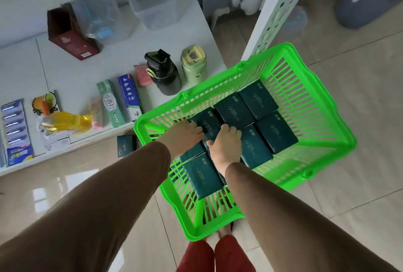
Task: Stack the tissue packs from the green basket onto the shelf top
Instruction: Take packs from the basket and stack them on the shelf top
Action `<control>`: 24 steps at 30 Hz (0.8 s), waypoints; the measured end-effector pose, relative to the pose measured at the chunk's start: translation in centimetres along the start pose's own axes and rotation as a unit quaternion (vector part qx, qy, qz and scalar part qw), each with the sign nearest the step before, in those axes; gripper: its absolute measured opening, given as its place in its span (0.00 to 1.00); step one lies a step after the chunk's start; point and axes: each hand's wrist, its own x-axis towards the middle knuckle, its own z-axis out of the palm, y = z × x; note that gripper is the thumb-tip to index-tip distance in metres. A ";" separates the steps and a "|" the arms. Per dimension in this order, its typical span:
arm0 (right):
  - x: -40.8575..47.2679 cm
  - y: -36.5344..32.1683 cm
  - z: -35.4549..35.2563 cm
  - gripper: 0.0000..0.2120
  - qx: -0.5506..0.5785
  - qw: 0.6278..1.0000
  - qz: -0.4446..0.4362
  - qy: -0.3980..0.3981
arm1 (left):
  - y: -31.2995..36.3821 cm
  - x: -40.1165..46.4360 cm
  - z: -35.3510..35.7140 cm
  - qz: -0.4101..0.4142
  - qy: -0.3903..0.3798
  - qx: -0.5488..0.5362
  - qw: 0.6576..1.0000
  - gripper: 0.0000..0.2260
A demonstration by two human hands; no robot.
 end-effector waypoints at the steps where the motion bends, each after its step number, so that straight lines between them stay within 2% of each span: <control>1: 0.1 -0.2 0.4 0.27 -0.004 1.000 0.009 0.013 | 0.1 0.1 0.2 -0.002 0.008 0.004 1.000 0.16; 7: 1.1 -0.8 1.6 0.38 -0.011 0.998 0.061 0.026 | 1.0 0.4 1.5 0.020 0.042 0.054 0.997 0.10; 12: 0.8 -0.3 0.0 0.27 0.038 0.996 0.080 0.024 | 1.1 -0.5 -0.1 0.031 0.049 0.065 0.996 0.09; 15: -1.2 0.3 -3.3 0.27 0.117 0.987 0.091 0.055 | 1.3 -2.2 -2.2 0.008 0.085 0.069 0.994 0.11; 19: -5.8 0.8 -10.0 0.22 0.259 0.961 0.020 0.094 | 1.0 -7.7 -7.7 -0.091 0.124 0.002 0.988 0.19; 22: -10.1 -0.4 -16.1 0.22 0.299 0.945 -0.064 0.116 | 0.4 -13.9 -13.4 -0.180 0.143 -0.061 0.971 0.23; 24: -13.0 -2.6 -20.1 0.22 0.312 0.932 -0.125 0.136 | -0.3 -18.7 -17.3 -0.215 0.184 -0.101 0.954 0.25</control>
